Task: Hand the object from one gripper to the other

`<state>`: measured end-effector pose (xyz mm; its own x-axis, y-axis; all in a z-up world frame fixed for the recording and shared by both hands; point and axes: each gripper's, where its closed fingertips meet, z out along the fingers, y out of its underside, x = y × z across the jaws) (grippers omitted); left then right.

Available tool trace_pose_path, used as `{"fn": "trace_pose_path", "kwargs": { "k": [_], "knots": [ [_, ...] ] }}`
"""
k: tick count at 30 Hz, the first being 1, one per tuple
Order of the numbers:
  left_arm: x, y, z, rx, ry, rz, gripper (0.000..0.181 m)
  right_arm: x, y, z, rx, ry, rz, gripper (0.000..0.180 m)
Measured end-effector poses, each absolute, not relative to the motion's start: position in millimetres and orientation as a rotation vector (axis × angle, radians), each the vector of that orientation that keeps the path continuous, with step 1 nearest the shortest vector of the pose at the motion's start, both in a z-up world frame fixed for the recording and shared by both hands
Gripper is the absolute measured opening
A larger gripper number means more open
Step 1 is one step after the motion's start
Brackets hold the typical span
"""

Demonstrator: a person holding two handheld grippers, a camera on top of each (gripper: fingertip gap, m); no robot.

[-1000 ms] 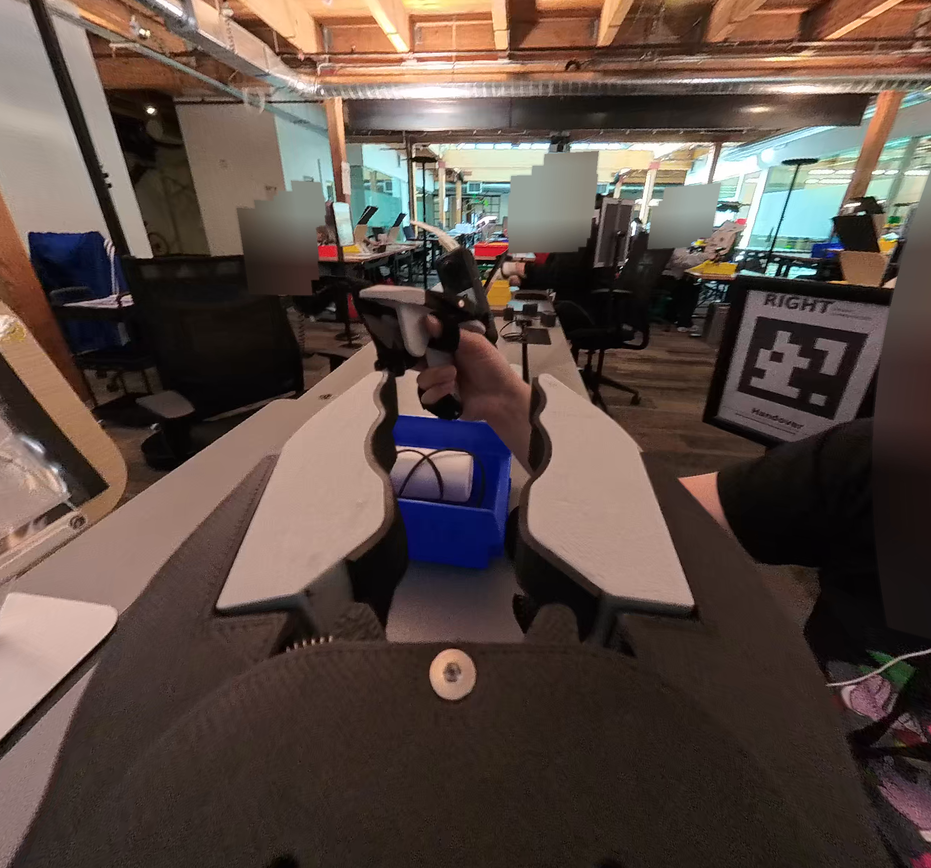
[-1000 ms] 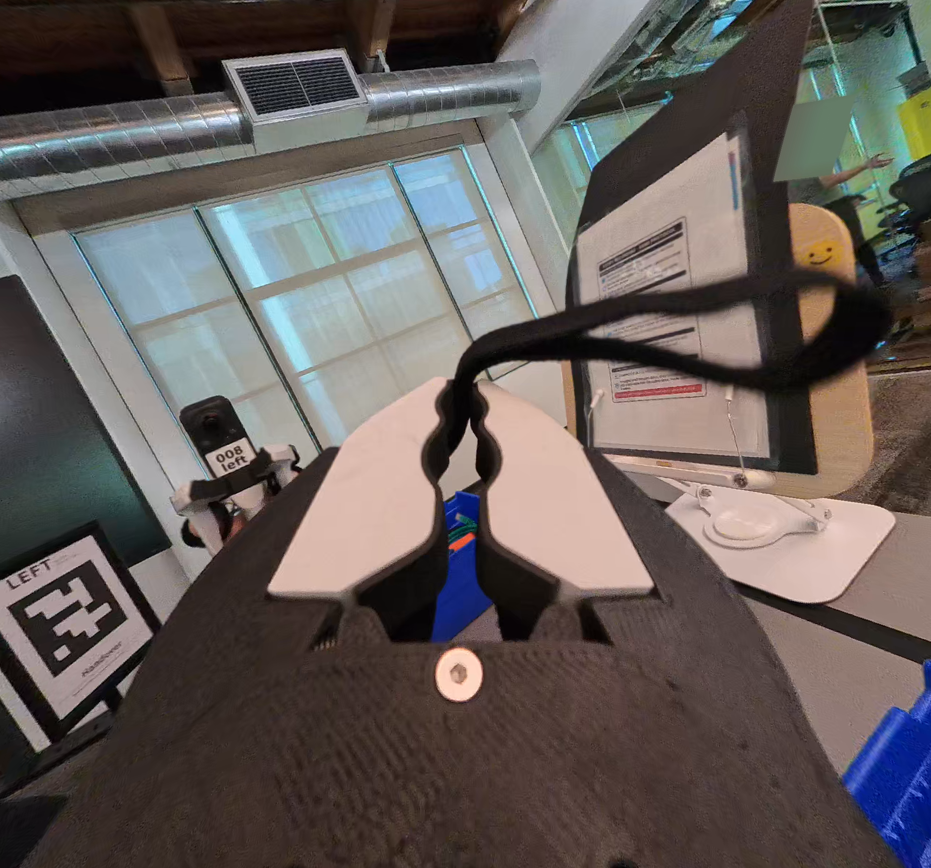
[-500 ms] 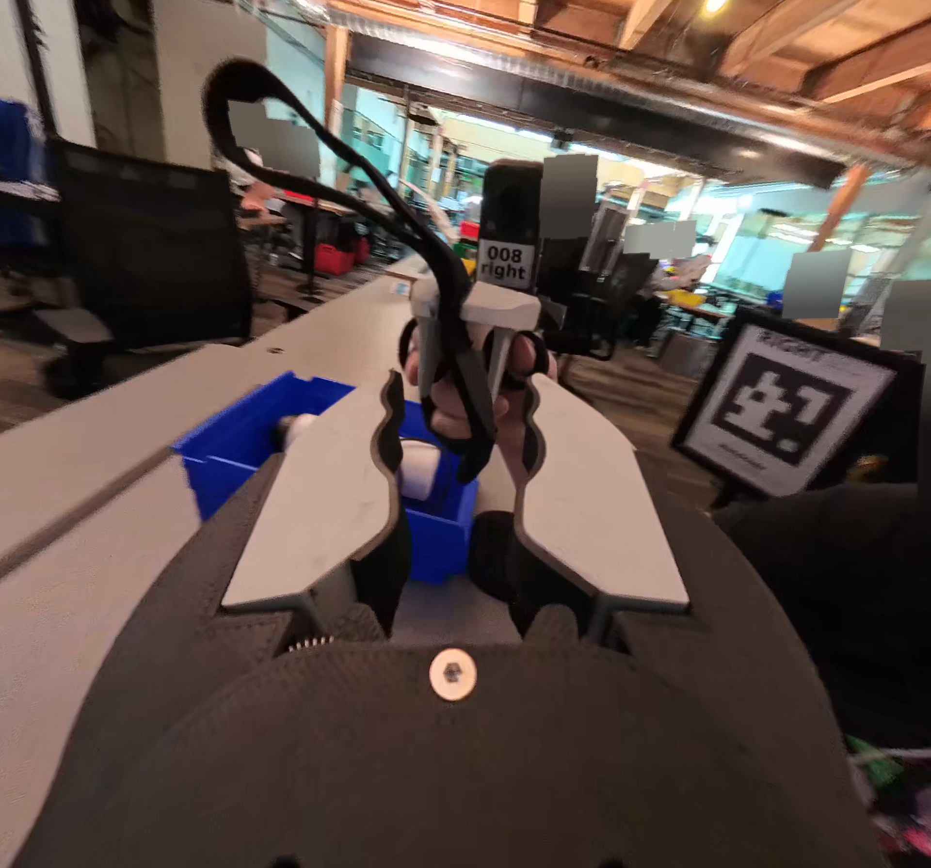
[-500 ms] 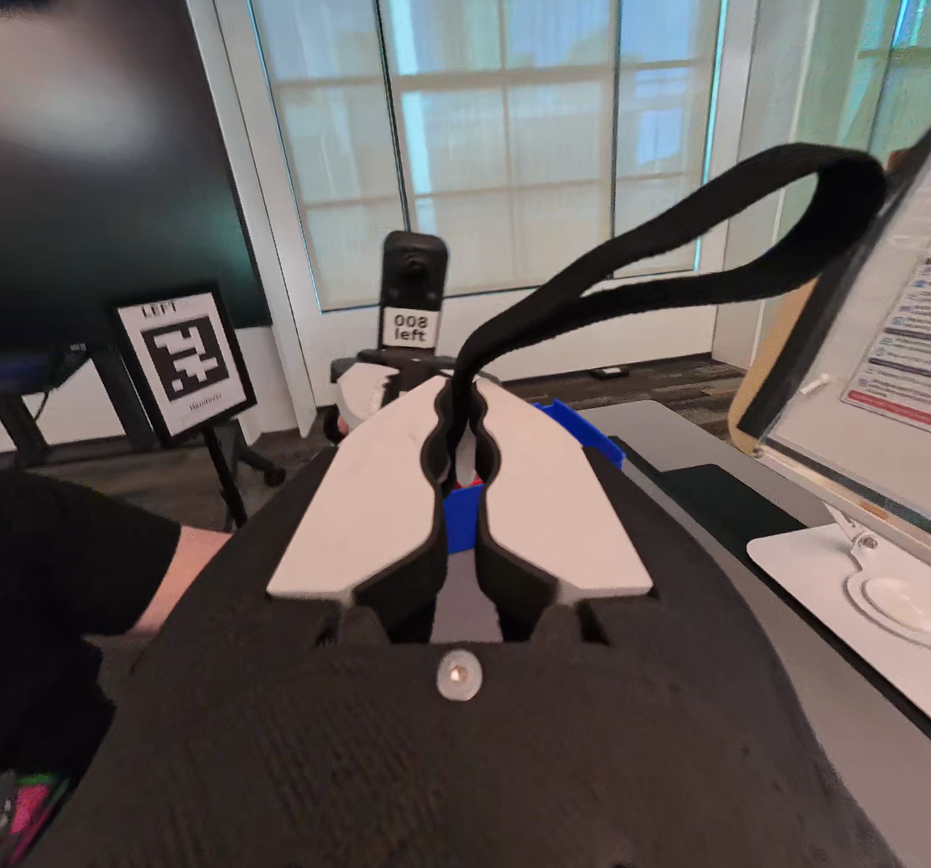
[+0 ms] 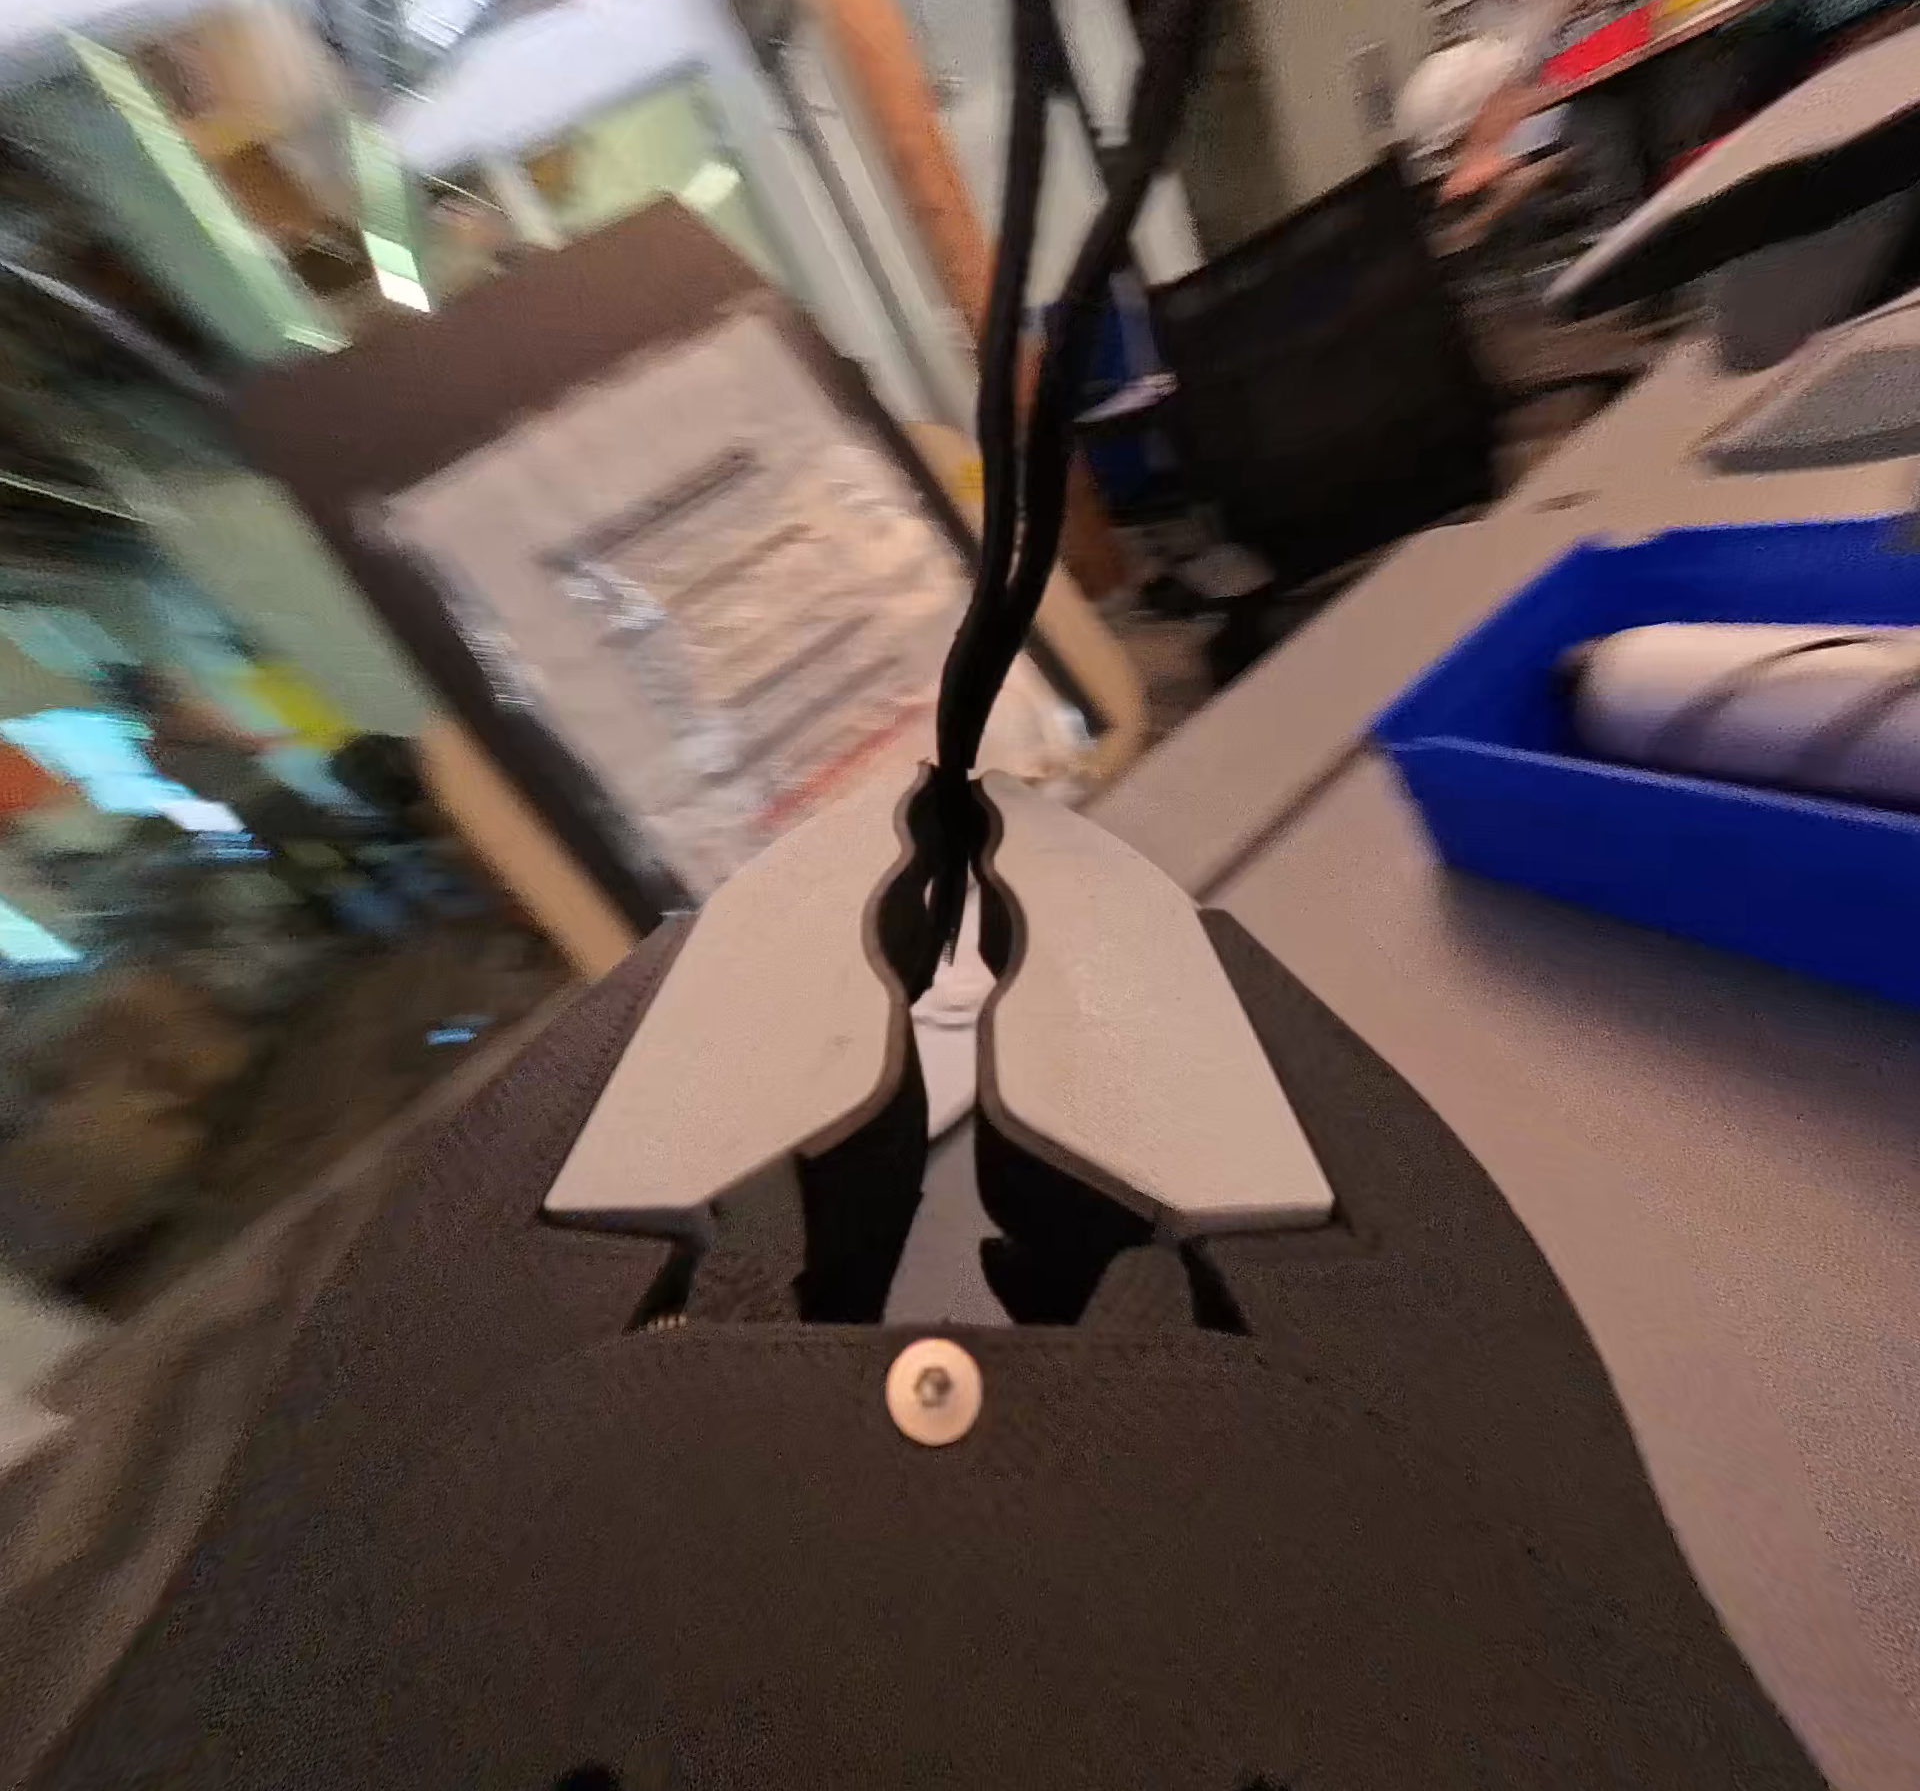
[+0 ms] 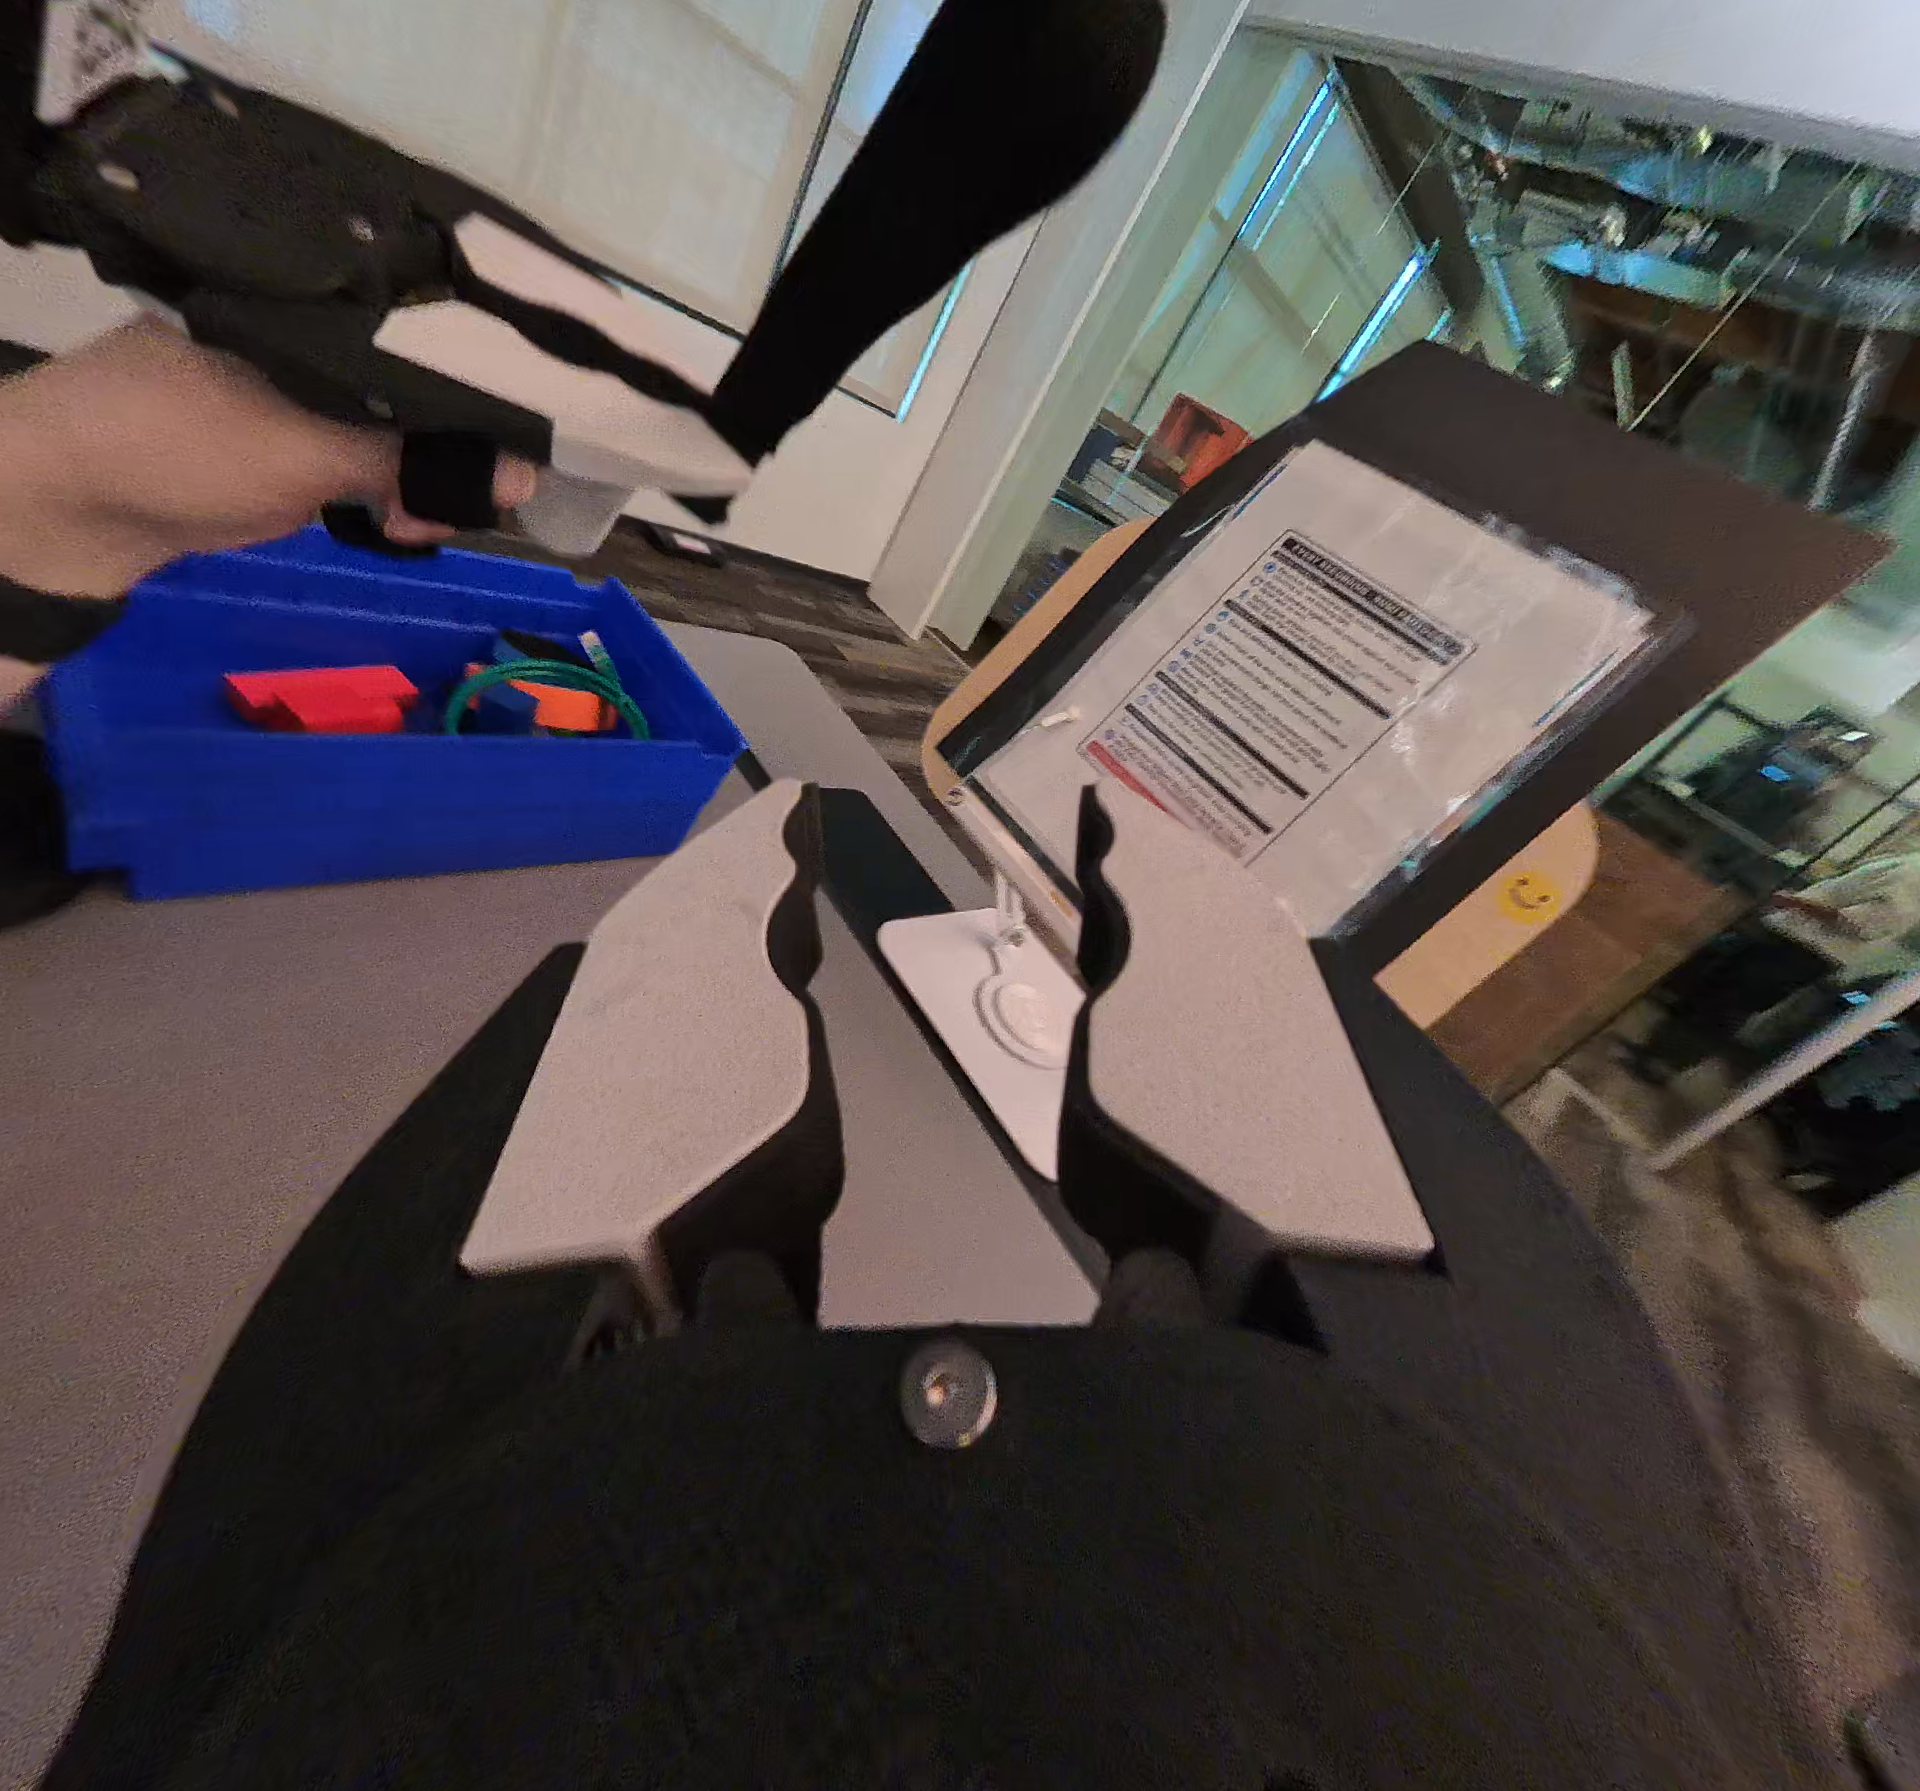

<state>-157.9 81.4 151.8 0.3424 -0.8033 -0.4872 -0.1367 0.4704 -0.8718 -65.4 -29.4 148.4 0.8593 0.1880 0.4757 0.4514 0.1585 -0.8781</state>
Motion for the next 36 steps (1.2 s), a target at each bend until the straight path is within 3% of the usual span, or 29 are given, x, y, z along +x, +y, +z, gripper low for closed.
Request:
{"fn": "trace_pose_path", "kwargs": {
  "k": [5,11,23,25,26,29,30,33,36],
  "knots": [
    [-172.5,90.3,171.2,-0.801,1.038,-0.2,0.003,-76.3,-31.9,157.9,-1.344,-0.589,-0.355,0.051],
    [-145.9,79.0,149.5,-0.682,1.168,0.044,0.003,-100.0,-33.1,158.3,-1.337,-0.649,-0.425,0.061],
    [-93.1,13.2,101.6,-0.426,1.446,0.112,0.003,-84.6,5.3,84.9,-1.737,-0.661,-0.475,0.053],
    [-90.5,6.7,97.1,-0.399,1.473,0.094,0.004,-80.9,5.3,78.8,-1.777,-0.648,-0.411,0.04],
    [-90.0,5.0,95.1,-0.394,1.483,0.088,0.004,-82.7,2.8,74.2,-1.807,-0.668,-0.35,0.019],
    [-89.2,2.0,95.5,-0.455,1.467,-0.026,0.005,-80.6,-0.6,72.3,-1.859,-0.618,-0.207,0.017],
    [-89.2,3.2,99.0,-0.512,1.449,-0.09,0.009,-74.5,-0.7,74.3,-1.862,-0.585,-0.213,0.015],
    [-93.1,20.5,108.4,-0.756,1.397,-0.237,0.046,-46.3,-5.9,77.3,-1.892,-0.511,-0.297,0.013],
    [-108.7,58.1,120.3,-1.015,1.228,-0.255,0.053,-5.0,-18.7,74.6,-1.979,-0.368,-0.331,0.014]
  ]
}}
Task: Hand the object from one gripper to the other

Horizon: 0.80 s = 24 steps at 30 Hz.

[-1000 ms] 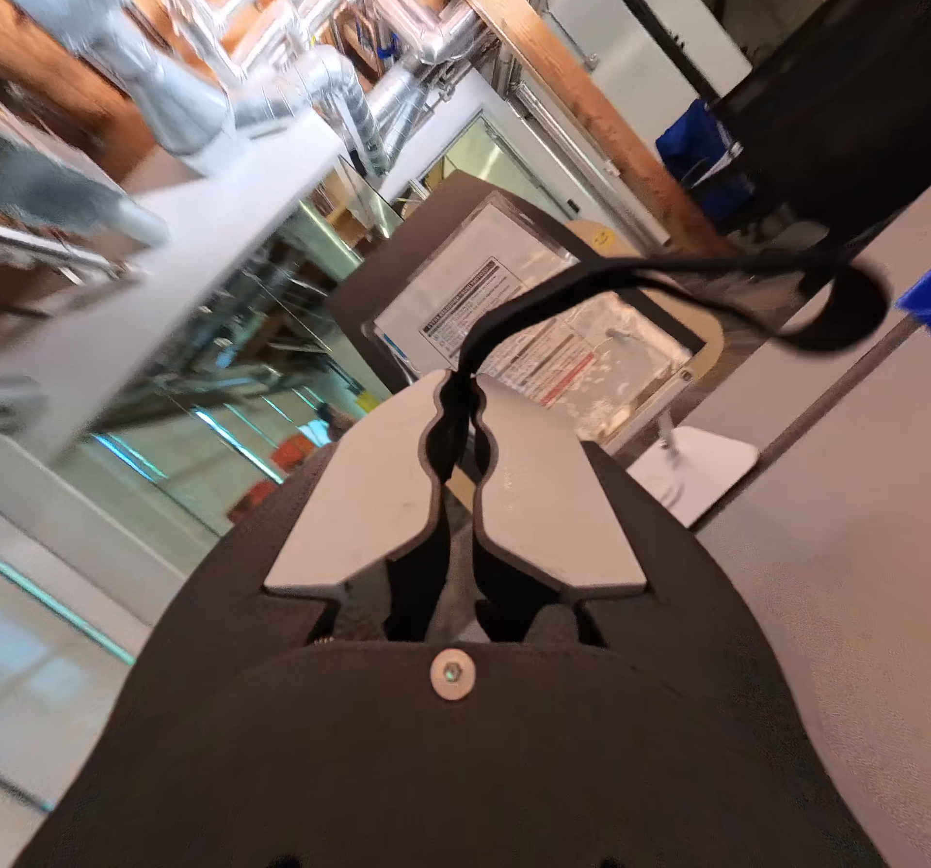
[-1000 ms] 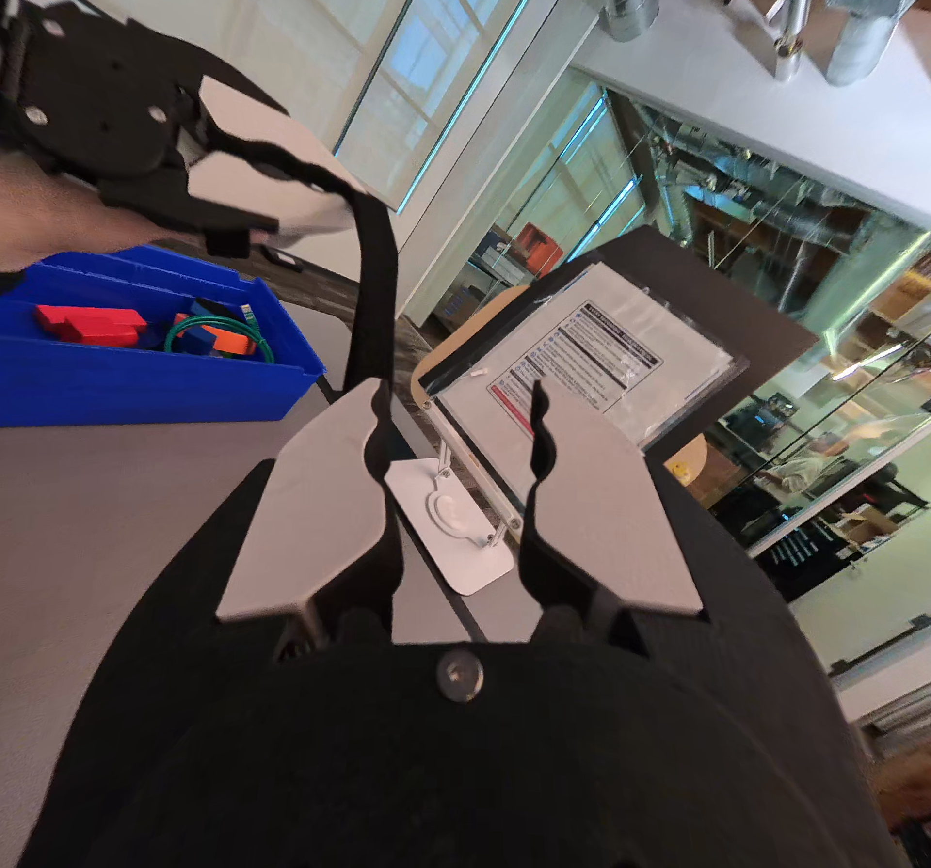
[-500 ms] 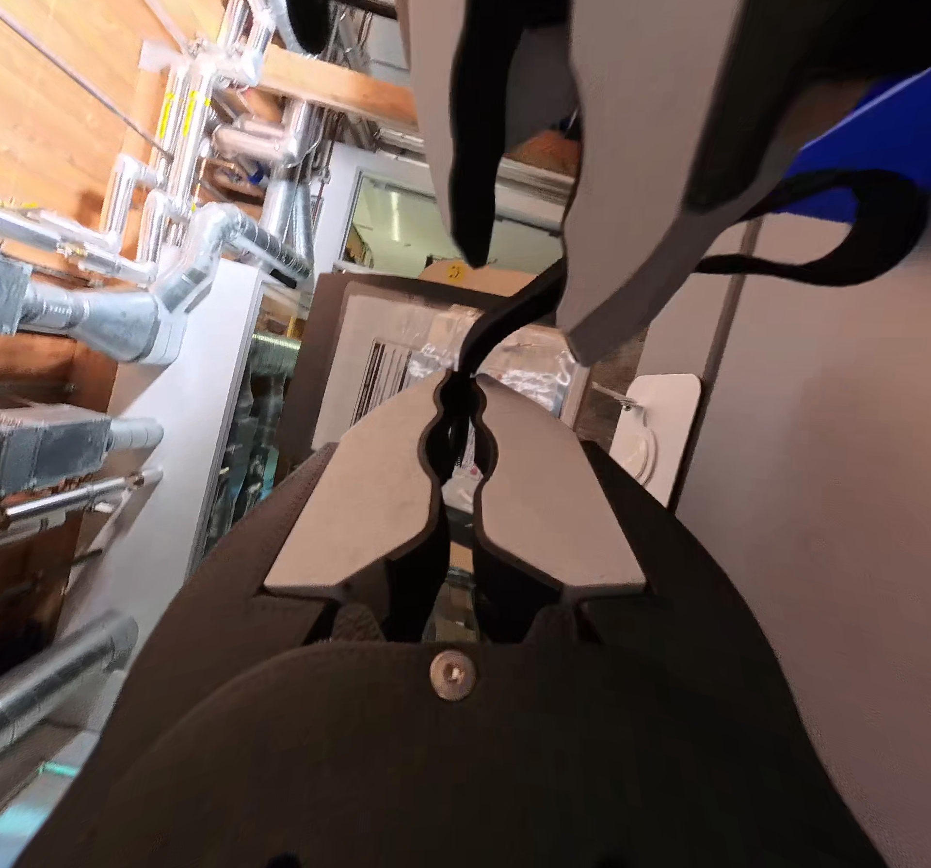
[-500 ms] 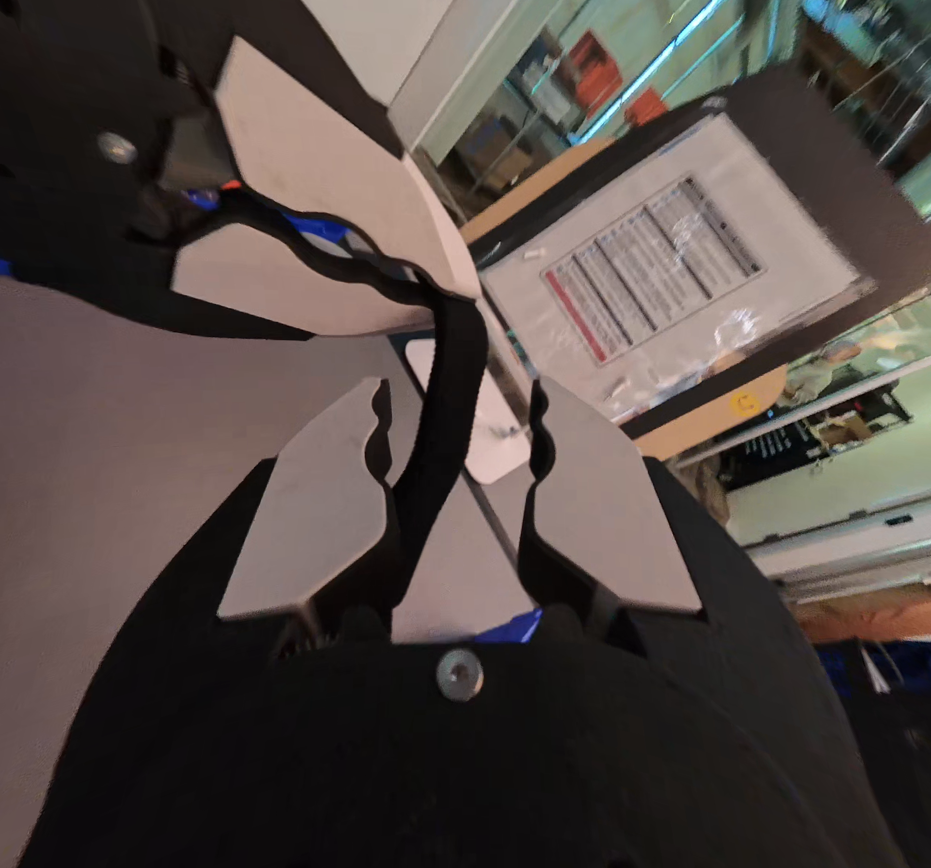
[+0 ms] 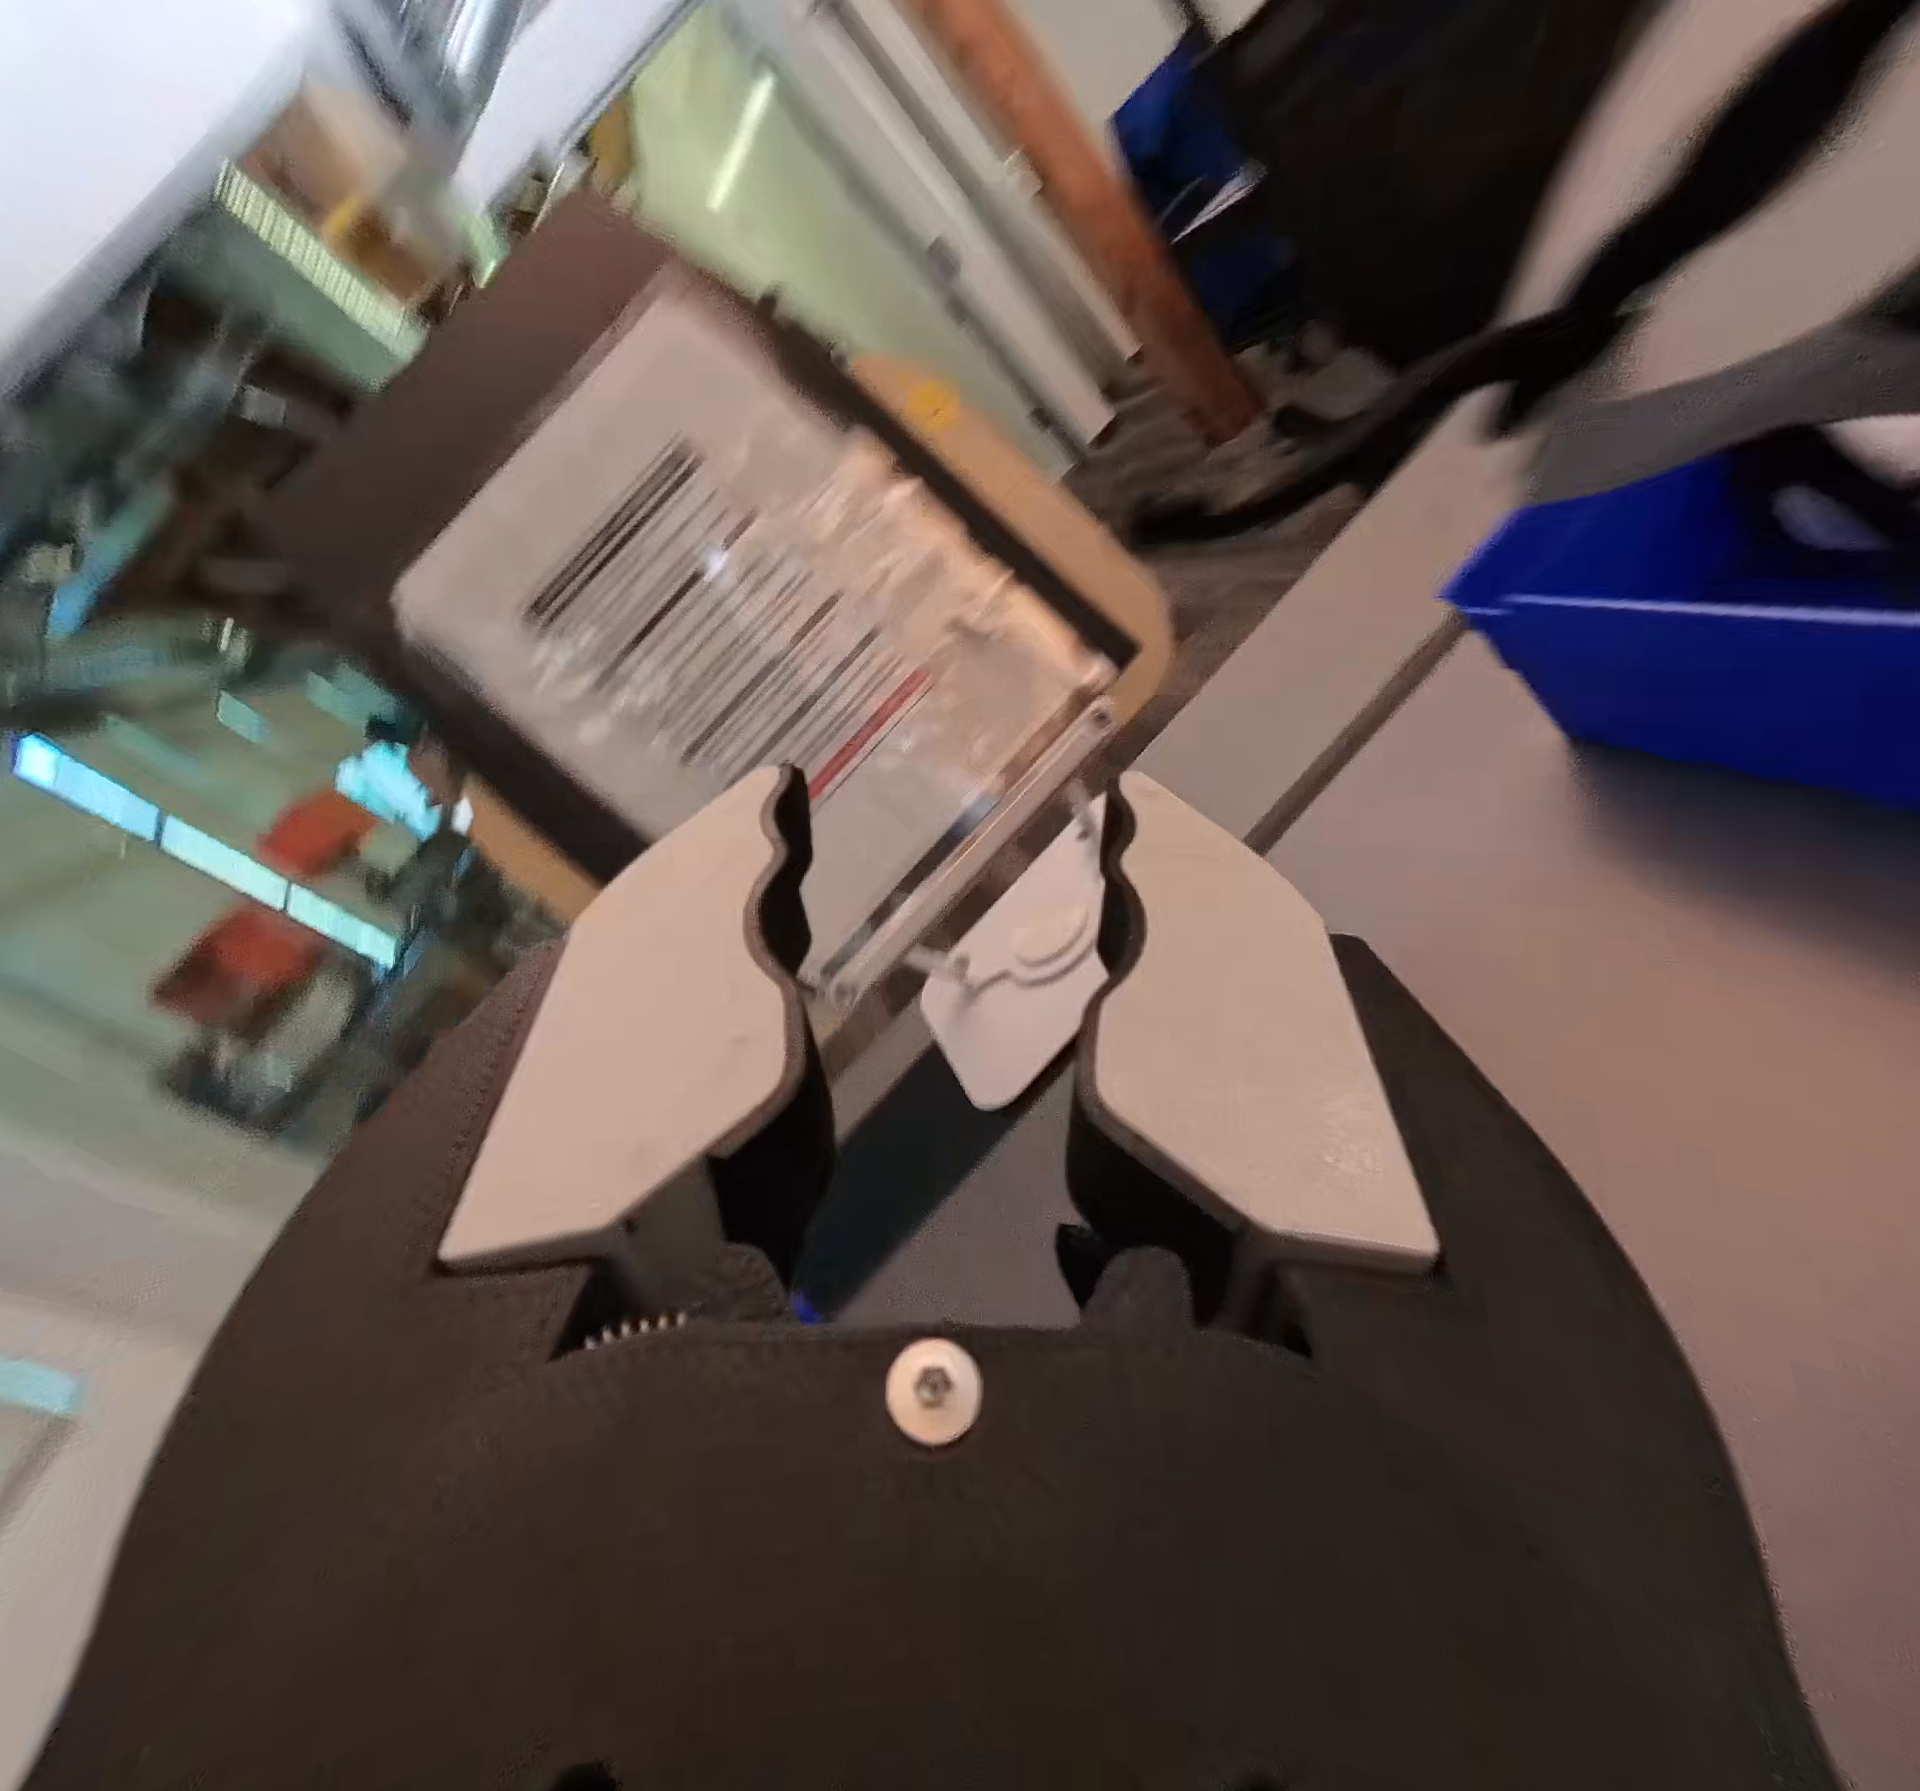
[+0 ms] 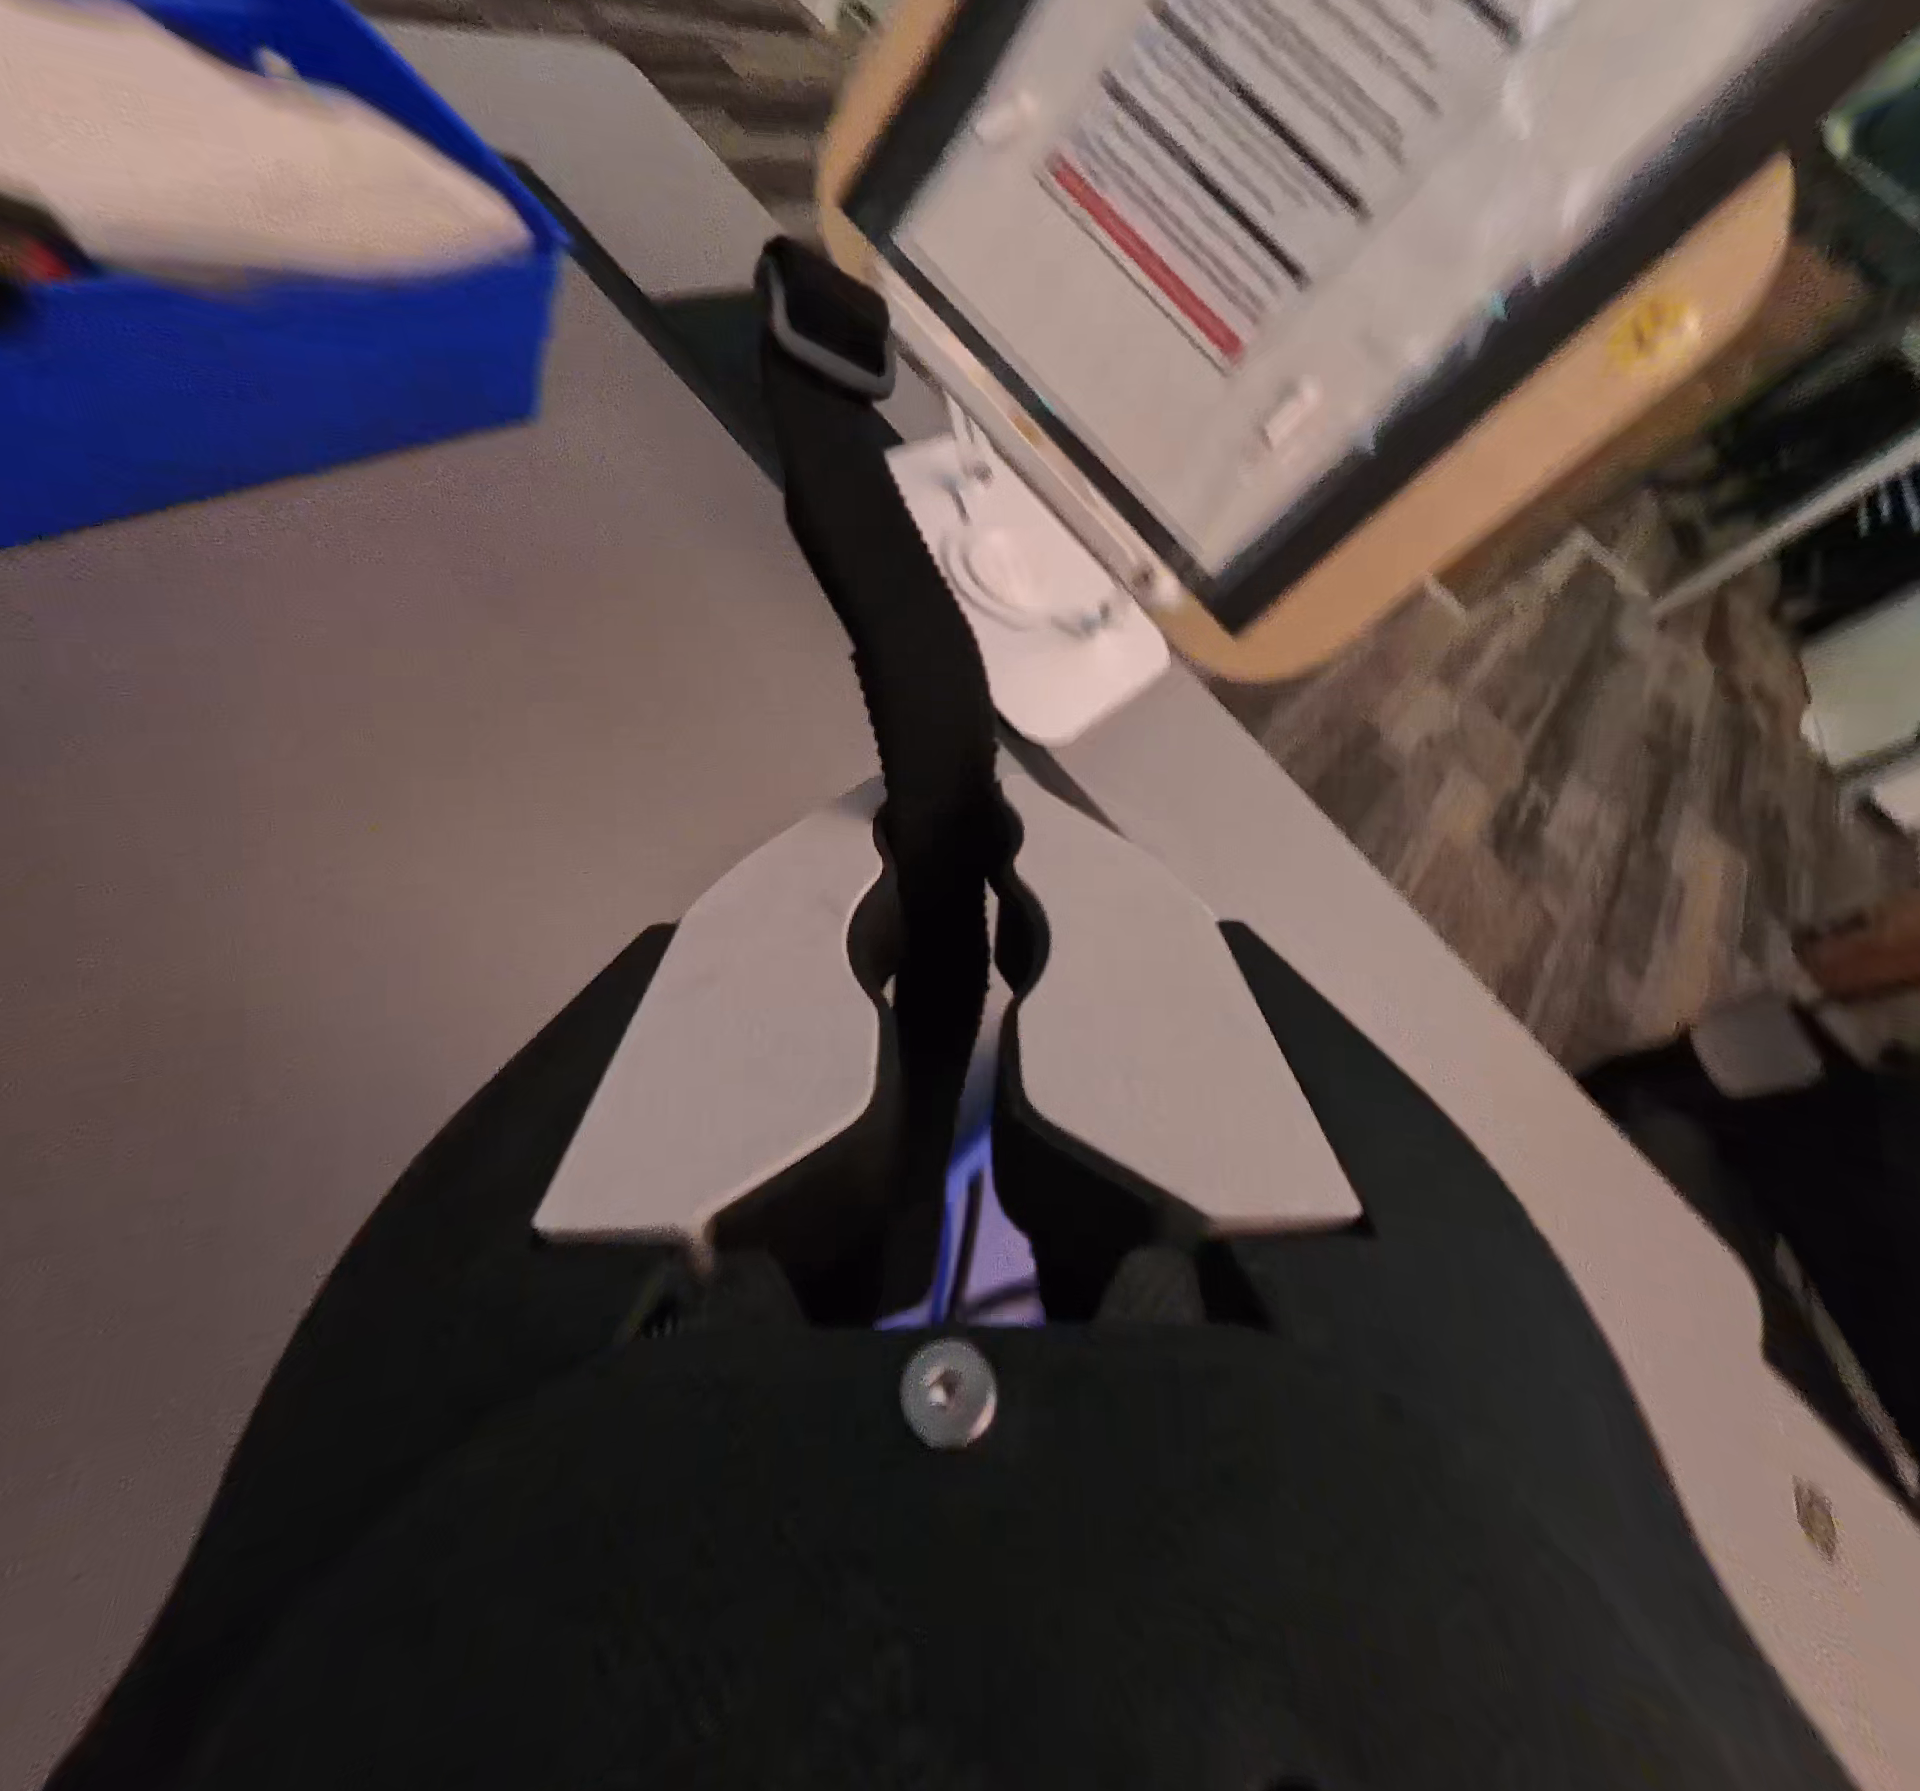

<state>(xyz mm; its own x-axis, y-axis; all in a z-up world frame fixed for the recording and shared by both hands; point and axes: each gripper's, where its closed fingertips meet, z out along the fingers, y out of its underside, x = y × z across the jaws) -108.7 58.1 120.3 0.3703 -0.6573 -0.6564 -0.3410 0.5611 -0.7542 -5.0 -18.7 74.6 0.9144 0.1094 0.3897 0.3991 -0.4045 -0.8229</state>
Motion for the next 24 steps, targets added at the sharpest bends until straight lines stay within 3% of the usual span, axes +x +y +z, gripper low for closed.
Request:
{"fn": "trace_pose_path", "kwargs": {
  "k": [7,20,22,24],
  "knots": [
    [-152.7,120.9,130.4,-1.258,0.926,-0.08,0.059,103.1,-68.4,16.5,-2.338,0.081,-0.365,0.014],
    [-152.7,124.9,124.0,-1.29,0.951,-0.064,0.059,138.4,-93.3,-62.3,-2.621,0.28,-0.156,0.016],
    [-152.8,126.1,121.7,-1.305,0.959,-0.071,0.061,138.9,-91.5,-64.8,-2.614,0.284,-0.136,0.02],
    [-155.3,128.5,119.7,-1.328,0.965,-0.072,0.064,137.8,-91.2,-62.2,-2.61,0.28,-0.115,0.042]
  ]
}}
